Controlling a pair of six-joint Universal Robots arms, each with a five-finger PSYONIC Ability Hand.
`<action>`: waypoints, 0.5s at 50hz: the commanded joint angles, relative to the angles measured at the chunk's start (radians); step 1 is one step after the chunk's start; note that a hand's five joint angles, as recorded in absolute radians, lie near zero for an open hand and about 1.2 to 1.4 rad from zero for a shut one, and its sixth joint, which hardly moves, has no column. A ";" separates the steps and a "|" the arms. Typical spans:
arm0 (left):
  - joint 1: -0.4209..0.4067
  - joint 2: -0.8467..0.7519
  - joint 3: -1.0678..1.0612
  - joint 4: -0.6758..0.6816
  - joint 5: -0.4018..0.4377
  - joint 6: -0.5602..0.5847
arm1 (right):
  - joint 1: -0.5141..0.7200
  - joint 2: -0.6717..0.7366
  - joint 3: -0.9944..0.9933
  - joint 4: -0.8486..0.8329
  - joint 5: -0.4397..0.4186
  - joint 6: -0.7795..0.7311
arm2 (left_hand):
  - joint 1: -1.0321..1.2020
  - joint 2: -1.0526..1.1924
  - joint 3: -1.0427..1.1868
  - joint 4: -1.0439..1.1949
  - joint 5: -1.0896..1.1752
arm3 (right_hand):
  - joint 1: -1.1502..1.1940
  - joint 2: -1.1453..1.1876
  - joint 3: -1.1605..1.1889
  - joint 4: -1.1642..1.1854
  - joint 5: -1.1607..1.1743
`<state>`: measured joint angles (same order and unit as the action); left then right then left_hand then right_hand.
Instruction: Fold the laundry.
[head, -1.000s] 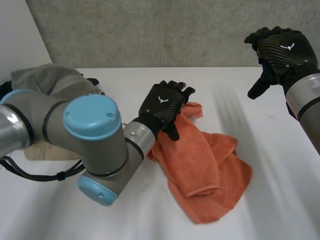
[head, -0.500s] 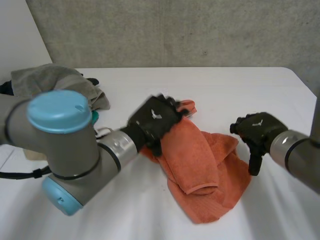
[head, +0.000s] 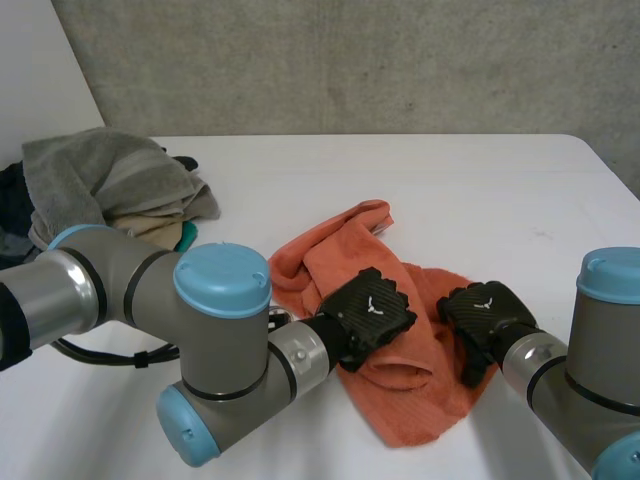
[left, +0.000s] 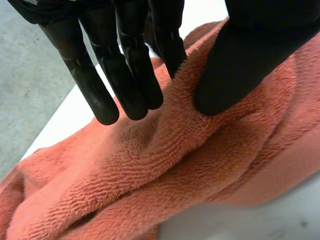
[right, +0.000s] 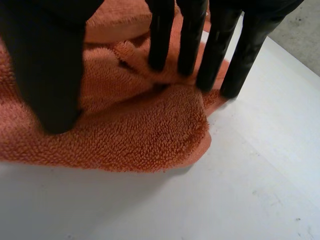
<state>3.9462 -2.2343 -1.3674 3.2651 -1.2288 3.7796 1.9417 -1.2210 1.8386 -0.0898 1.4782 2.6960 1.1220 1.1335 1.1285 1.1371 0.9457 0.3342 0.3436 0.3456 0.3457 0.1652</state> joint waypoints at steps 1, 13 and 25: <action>-0.001 0.012 0.039 0.007 -0.124 -0.011 | -0.006 0.040 -0.018 -0.030 0.008 -0.004 | 0.274 0.263 0.268 0.259 0.276 | 1.061 1.052 1.050 1.050 1.056; 0.090 0.166 0.071 0.071 -0.389 -0.063 | -0.023 -0.046 -0.093 -0.015 0.014 -0.062 | 0.274 0.263 0.268 0.259 0.276 | 1.062 1.053 1.051 1.051 1.057; 0.162 0.304 -0.039 0.070 -0.400 -0.196 | -0.012 -0.016 -0.295 0.133 0.007 0.016 | 0.274 0.263 0.268 0.259 0.276 | -0.031 -0.041 -0.043 -0.043 -0.037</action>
<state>4.0902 -1.9636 -1.3665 3.3391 -1.6331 3.6191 1.9212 -1.3083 1.6547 -0.0362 1.4868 2.6409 1.1250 1.1941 1.1869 1.1973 0.9734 0.3953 0.4207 0.4283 0.4349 0.2603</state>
